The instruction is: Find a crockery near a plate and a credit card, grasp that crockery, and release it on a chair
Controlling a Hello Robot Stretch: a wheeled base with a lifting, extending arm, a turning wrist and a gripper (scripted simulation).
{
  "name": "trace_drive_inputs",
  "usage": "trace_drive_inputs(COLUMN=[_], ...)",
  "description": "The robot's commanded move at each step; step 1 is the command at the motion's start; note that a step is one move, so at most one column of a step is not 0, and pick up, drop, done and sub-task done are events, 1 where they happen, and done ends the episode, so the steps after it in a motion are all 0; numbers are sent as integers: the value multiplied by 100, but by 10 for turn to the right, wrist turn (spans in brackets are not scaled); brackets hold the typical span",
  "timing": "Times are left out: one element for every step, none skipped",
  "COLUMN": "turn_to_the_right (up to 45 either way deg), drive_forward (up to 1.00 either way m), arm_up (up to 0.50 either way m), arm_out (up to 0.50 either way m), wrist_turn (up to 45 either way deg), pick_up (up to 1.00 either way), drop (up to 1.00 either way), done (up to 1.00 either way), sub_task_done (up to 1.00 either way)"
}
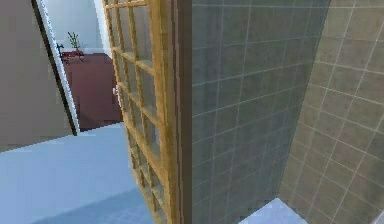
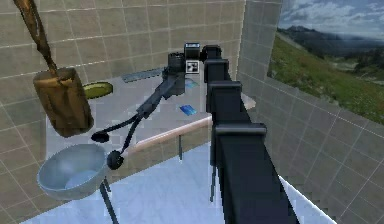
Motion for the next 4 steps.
trace_drive_inputs(turn_to_the_right=[0,-450,-300,0], drive_forward=[0,0,0,60], arm_up=[0,0,0,0], arm_out=[-36,0,0,0], wrist_turn=[0,0,0,0], pick_up=[0,0,0,0], drop=[0,0,0,0], done=[0,0,0,0], sub_task_done=[0,0,0,0])
